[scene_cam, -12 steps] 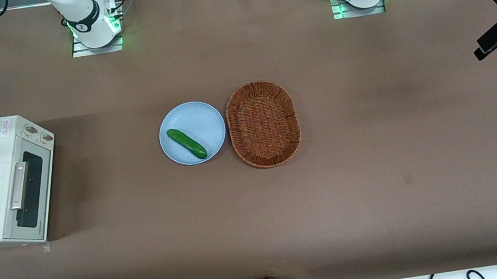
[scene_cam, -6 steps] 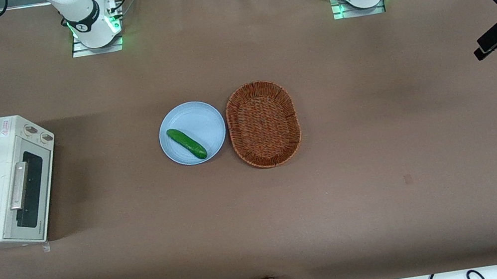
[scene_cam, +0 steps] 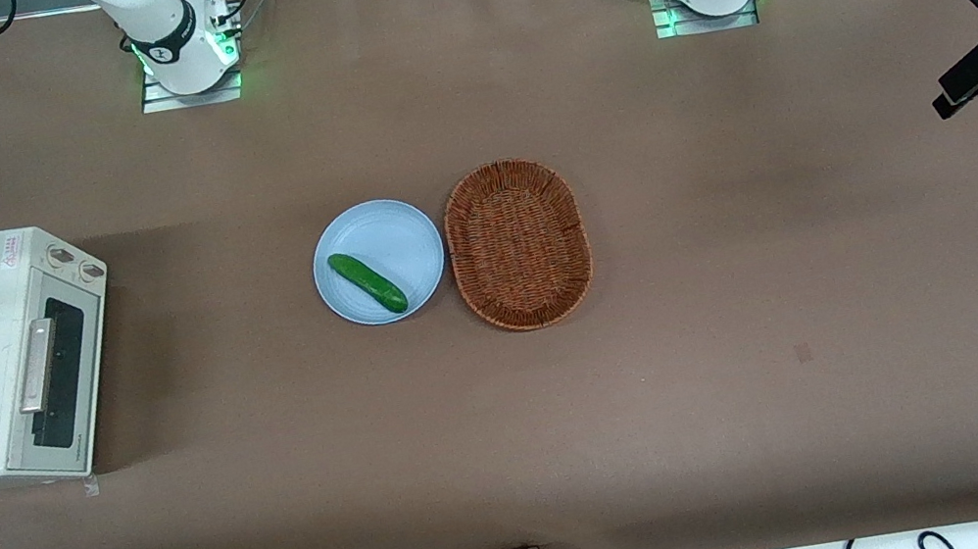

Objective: Open oven door with right arm only

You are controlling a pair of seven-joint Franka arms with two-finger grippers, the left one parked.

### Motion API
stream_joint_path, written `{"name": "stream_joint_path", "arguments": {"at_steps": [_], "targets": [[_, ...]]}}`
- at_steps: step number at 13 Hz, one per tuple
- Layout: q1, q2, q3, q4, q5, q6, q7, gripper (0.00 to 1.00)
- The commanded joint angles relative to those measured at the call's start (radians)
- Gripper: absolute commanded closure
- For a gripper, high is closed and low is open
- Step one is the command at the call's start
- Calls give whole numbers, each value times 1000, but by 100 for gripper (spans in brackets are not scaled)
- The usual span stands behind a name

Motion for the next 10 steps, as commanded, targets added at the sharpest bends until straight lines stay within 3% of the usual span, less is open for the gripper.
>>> {"name": "stream_joint_path", "arguments": {"at_steps": [1,10], "targets": [[-11,-1,18,9,-14,-26,-8,0],[15,9,18,3,-15,-64,-5,0]]}}
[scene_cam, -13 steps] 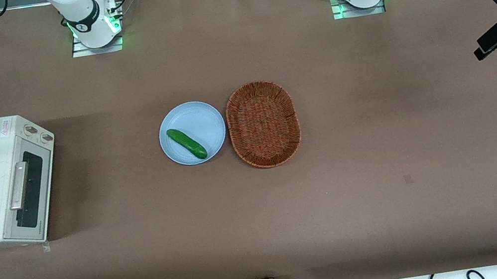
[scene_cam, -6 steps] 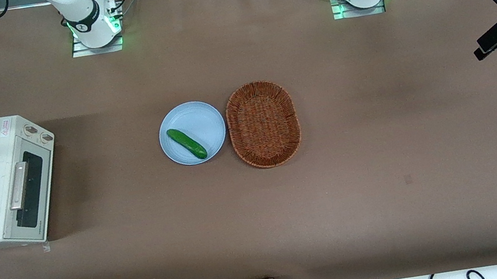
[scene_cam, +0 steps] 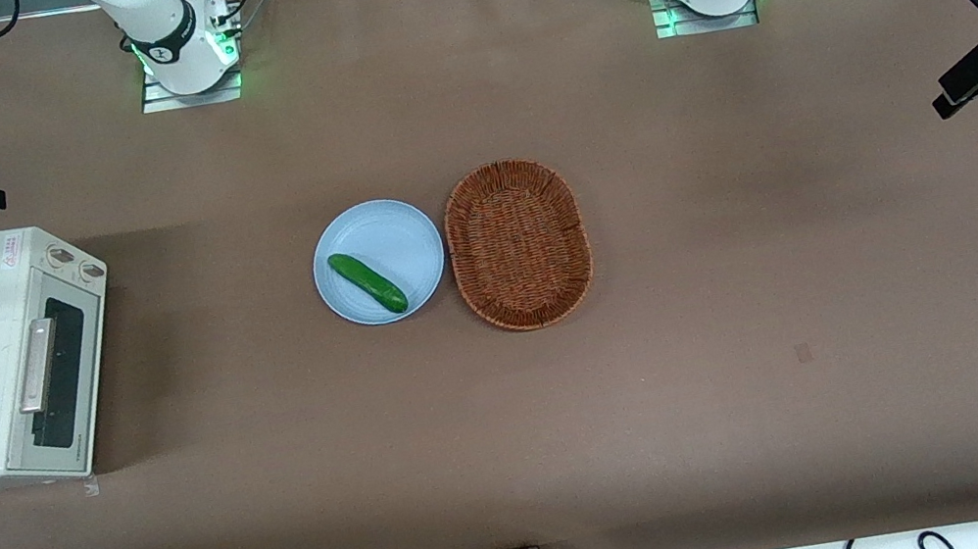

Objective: Open oven door with right arm only
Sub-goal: 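Move the right gripper toward the white toaster oven's door handle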

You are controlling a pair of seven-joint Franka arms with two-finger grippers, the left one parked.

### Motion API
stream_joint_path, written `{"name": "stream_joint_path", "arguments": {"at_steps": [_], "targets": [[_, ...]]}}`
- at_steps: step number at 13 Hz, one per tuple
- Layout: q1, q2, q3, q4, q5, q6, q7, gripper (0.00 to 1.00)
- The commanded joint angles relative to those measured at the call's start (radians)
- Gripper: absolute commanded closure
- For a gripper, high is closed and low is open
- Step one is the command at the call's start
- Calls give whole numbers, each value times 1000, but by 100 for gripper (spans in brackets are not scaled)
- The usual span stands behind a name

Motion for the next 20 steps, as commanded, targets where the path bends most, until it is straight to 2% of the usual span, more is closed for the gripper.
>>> {"name": "stream_joint_path", "arguments": {"at_steps": [1,9,10,12,14,15,17,18,20], "targets": [[2,6,5,4,-15,-18,-5,0],[3,9,5,4,-17,-18,-5,0],[20,18,5,4,-21,-17,3,4],[86,53,5,4,-92,-18,59,25],[135,91,5,0,-110,-18,101,57],[155,128,5,1,-130,-15,103,69],[211,205,5,0,-234,-5,112,93],[232,240,5,1,-283,0,110,98],[239,301,5,0,-350,24,107,100]]}}
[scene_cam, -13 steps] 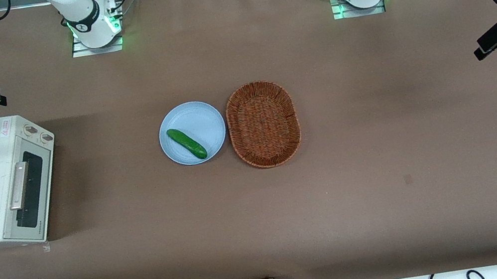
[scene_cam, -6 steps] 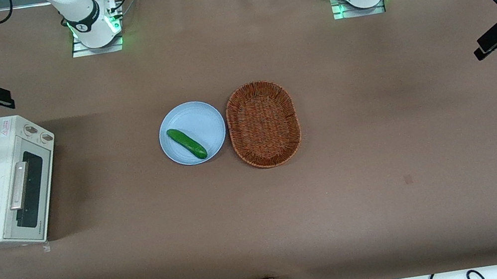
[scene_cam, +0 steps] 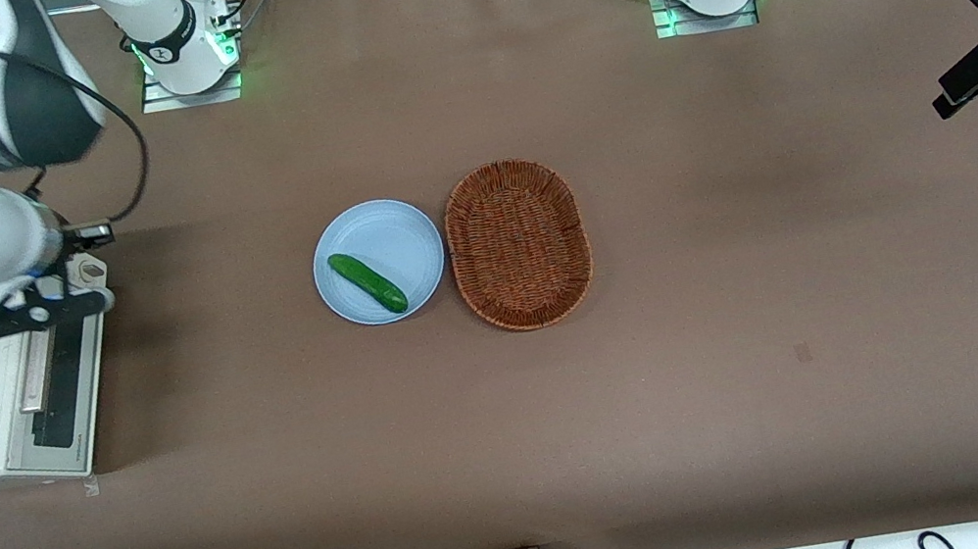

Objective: Open oven door with right arm only
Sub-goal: 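Lower the right gripper onto the silver door handle and grasp it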

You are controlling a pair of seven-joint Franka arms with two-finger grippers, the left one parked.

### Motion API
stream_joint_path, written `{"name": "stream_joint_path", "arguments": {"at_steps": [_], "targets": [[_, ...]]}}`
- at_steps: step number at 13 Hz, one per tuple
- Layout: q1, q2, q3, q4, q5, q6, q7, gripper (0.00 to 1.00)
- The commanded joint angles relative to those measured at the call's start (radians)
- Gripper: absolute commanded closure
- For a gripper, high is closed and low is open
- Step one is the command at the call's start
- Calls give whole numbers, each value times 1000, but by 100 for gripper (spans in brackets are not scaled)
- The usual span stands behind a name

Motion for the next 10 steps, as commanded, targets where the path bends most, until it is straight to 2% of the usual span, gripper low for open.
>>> {"name": "stream_joint_path", "arguments": {"at_steps": [1,4,7,10], "targets": [[8,73,-5,9,-79,27,3,100],[-1,145,-6,7,-195,70,-23,100],[-34,197,-12,7,-284,119,-55,100],[-81,233,-14,7,-323,188,-95,100]]}}
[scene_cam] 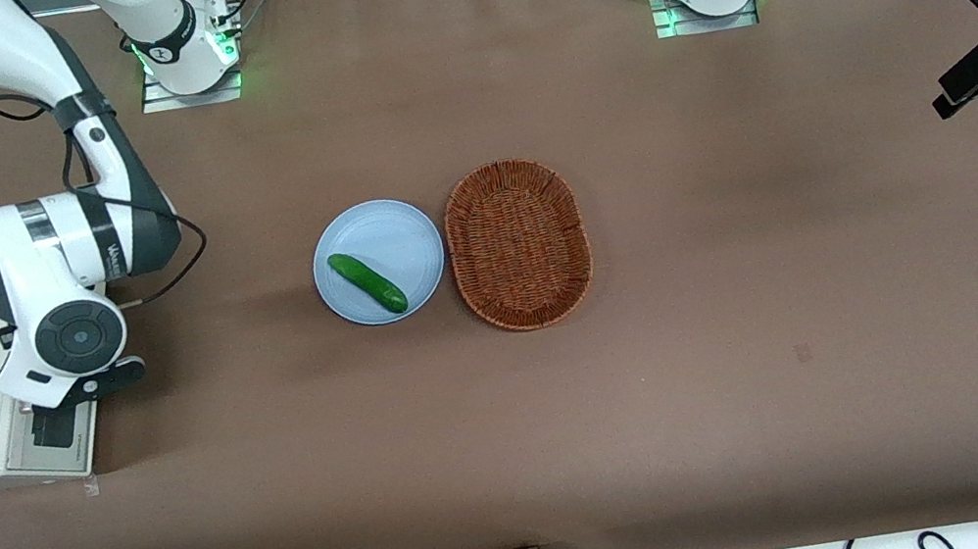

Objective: Open oven door with right arm only
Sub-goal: 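Lower the right gripper onto the silver door handle and grasp it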

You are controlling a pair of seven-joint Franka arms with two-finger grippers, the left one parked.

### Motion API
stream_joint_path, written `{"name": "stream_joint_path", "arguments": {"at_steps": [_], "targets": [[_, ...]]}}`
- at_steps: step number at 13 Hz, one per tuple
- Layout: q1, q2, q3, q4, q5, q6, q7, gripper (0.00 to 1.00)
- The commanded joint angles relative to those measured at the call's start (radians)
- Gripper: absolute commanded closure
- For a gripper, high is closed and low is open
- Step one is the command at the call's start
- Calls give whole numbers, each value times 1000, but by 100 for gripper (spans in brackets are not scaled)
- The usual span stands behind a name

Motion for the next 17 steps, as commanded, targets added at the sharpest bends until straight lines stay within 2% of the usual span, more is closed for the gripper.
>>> {"name": "stream_joint_path", "arguments": {"at_steps": [1,8,17], "targets": [[-35,25,2,7,-27,45,-49,100],[-66,46,2,7,-70,79,-79,100],[-72,81,2,15,-64,127,-78,100]]}}
